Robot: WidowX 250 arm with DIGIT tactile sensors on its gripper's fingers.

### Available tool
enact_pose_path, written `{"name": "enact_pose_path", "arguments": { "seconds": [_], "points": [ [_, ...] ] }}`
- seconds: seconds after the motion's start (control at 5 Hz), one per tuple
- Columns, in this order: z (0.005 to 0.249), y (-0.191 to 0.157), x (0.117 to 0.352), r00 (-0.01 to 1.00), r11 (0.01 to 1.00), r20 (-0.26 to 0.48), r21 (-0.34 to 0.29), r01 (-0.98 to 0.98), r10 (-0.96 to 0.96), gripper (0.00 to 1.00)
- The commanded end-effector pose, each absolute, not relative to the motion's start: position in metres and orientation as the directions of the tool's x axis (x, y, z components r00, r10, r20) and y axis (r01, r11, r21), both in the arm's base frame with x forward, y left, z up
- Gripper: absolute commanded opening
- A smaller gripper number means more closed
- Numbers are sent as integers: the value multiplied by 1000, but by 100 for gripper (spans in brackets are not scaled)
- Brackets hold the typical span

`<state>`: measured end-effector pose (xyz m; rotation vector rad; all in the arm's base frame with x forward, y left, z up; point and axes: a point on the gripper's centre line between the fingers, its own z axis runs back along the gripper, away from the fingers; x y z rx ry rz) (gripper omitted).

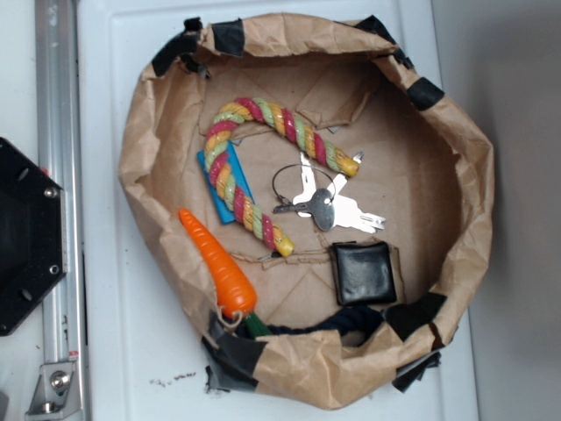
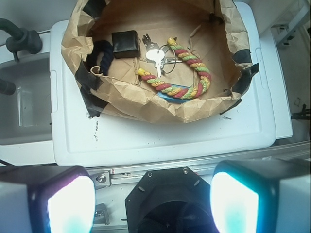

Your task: Grab the multicolored rope.

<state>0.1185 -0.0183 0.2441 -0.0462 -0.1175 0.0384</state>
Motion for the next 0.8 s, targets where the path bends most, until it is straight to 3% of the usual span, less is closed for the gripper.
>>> {"name": "enact_pose_path", "arguments": {
  "seconds": [0.0,0.2,0.4,0.6],
  "points": [
    [244,-18,118,992,998,116,-48,-36,41,100],
    [209,-19,168,985,998,168,53,21,-30,100],
    [186,-10,220,971,998,229,20,58,-61,100],
    [150,-5,270,972,996,218,44,81,-89,100]
  ]
}}
